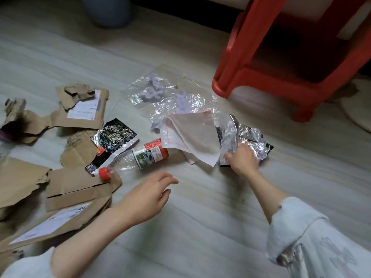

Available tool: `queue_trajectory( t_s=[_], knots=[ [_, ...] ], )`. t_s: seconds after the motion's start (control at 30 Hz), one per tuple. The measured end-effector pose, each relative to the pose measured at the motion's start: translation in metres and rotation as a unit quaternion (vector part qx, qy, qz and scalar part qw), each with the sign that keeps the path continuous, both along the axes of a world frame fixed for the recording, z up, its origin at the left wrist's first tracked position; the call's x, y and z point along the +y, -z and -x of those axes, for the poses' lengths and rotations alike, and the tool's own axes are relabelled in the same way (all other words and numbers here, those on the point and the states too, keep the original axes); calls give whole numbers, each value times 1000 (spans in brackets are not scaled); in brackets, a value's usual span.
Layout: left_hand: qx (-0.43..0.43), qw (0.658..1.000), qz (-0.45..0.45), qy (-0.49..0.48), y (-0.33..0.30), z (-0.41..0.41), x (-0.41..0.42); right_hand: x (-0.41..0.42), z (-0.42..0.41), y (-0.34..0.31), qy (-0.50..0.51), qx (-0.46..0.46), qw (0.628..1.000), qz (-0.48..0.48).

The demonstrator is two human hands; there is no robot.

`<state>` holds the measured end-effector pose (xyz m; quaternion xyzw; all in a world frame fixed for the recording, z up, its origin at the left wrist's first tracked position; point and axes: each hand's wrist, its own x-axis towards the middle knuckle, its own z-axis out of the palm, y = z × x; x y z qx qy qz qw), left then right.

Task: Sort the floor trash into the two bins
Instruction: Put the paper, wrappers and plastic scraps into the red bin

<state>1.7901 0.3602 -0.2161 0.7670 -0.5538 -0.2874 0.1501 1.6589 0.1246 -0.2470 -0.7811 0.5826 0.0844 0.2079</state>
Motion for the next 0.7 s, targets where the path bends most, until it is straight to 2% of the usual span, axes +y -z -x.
queue_trajectory(
  t_s=[0.13,0.2,0.27,0.4,0.47,0.57,0.7],
  knots=[
    [5,1000,5,-20,2,5,-2,9,17,4,86,-29,996,-10],
    [-4,999,32,-32,-2,11,-6,26,33,-3,97,-54,994,-26],
    [-9,997,66,-27,-6,19,-9,50,46,-11,42,-54,997,-41],
    [-1,998,52,21,-12,41,-11,93,66,-33,-82,-98,986,-105],
    [2,998,40,45,-13,48,-9,105,68,-47,-106,-159,965,-180],
    [22,998,27,48,-9,56,1,116,66,-59,-138,-247,914,-292],
    [114,991,45,-46,-9,62,16,129,60,-50,-191,-271,913,-236]
  ],
)
